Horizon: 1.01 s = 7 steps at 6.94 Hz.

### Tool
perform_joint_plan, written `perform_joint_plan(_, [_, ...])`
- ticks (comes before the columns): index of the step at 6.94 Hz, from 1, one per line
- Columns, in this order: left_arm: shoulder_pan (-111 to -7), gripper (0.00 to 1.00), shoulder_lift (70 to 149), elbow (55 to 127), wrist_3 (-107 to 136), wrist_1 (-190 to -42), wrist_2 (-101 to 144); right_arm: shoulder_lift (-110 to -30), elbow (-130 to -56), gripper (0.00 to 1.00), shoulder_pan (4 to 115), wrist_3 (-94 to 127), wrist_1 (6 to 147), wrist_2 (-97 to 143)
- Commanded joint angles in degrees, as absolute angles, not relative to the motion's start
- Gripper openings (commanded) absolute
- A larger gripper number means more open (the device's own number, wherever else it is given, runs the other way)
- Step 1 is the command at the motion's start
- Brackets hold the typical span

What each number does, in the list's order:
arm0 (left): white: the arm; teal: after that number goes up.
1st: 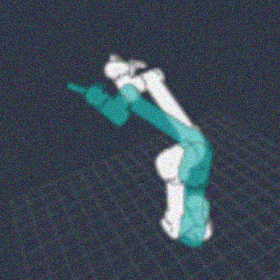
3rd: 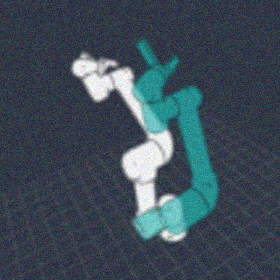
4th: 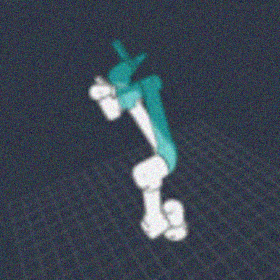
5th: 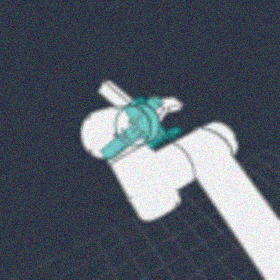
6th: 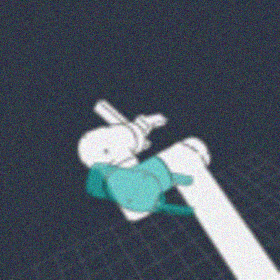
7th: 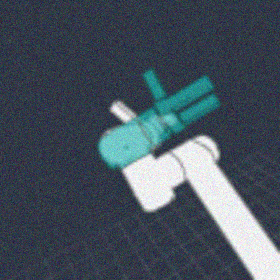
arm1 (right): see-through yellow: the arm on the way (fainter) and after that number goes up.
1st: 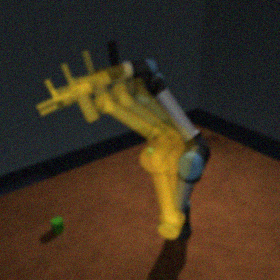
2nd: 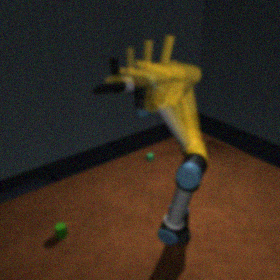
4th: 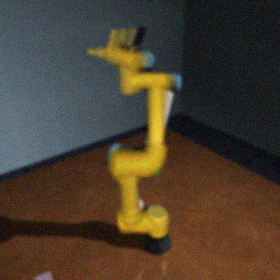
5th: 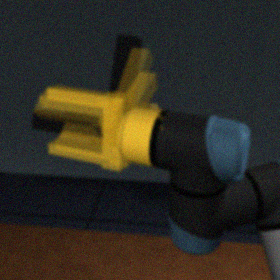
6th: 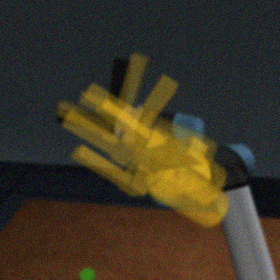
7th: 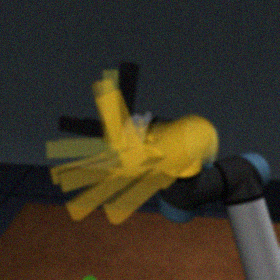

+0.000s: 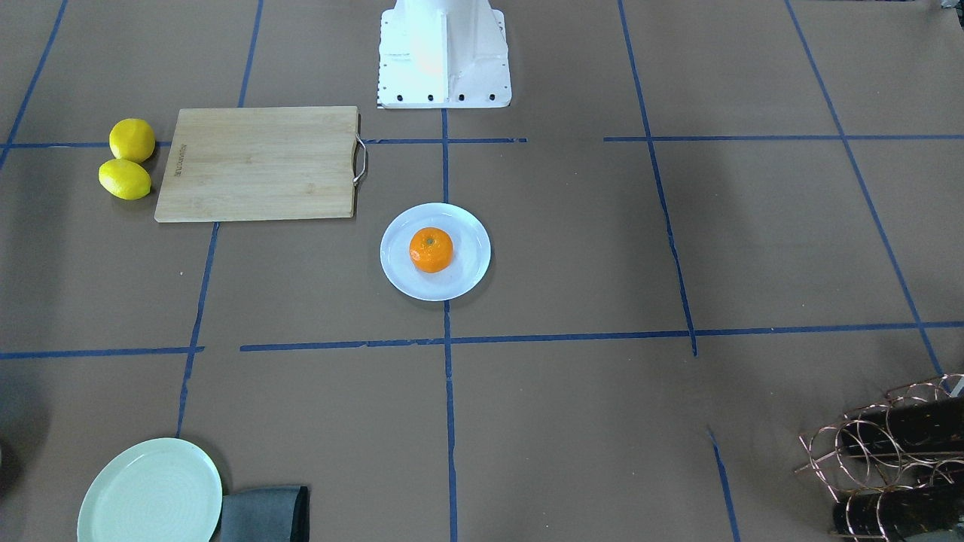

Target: Pick orange to plate

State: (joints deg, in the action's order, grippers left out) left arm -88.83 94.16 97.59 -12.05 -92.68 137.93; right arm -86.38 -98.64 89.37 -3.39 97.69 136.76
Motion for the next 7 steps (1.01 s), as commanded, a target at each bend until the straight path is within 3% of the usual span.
perform_joint_plan(1, [-90.1,0.74,94.3,95.9,-9.4,-89.3,138.3,-86.1,-98.8,1.00,88.5,-4.3,98.6,135.6])
perform_joint_plan(2, [-90.2,0.77,93.3,96.1,-9.0,-89.0,138.1,-86.2,-98.0,1.00,87.5,-4.9,99.6,135.3])
perform_joint_plan(3, [-90.2,1.00,91.8,96.7,-9.0,-86.3,138.4,-86.2,-97.9,1.00,87.4,-5.9,99.8,135.0])
perform_joint_plan(7, [-89.8,1.00,89.5,101.5,-8.1,-77.4,138.4,-86.3,-100.6,1.00,87.0,-8.1,105.3,134.2])
